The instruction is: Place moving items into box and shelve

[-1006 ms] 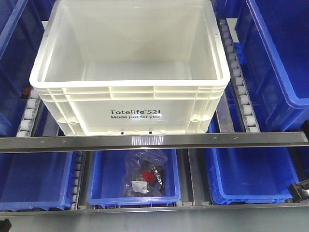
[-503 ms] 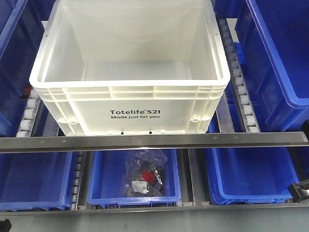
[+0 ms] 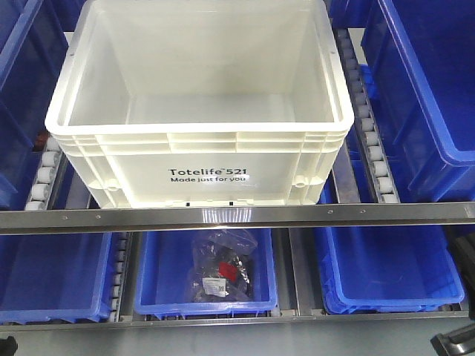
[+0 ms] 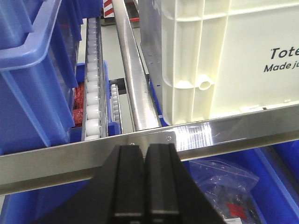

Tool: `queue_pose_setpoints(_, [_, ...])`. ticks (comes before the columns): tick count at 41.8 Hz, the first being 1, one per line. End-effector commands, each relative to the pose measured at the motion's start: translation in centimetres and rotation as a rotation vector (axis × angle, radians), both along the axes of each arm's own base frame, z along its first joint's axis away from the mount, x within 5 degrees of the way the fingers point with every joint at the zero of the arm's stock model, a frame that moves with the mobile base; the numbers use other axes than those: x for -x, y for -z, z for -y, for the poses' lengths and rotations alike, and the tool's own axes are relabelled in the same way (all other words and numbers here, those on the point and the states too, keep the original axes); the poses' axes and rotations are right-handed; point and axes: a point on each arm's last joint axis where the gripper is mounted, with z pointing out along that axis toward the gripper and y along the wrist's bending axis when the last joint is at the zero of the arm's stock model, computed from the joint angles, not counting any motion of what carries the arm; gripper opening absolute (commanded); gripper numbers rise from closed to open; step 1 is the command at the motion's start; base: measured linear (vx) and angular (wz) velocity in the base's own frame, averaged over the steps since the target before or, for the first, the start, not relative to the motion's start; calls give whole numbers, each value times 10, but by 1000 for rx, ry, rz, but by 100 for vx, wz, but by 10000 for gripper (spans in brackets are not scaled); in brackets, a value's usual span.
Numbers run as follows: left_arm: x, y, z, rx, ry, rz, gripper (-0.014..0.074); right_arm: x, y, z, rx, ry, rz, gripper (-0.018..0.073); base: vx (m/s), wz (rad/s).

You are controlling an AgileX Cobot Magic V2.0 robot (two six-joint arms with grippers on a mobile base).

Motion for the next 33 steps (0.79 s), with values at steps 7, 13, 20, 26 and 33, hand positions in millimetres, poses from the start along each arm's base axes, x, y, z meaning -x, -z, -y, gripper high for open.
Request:
queue_pose_setpoints(7, [0,-7,0,25,-6,86,-8,2,-3,1,-10,3,48,-8,0,0])
queue_pose_setpoints(13, [0,-7,0,25,-6,86,-8,1,-3,1,-10,3,46,-8,0,0])
queue_pose_setpoints(20, [0,-7,0,25,-6,86,-8,1,-3,1,-10,3,46,-8,0,0])
queue_pose_setpoints(26, [0,-7,0,25,-6,86,-8,1,-3,1,-10,3,46,-8,0,0])
queue_pose_setpoints(33, [0,-7,0,25,-6,86,-8,1,-3,1,-10,3,46,-8,0,0])
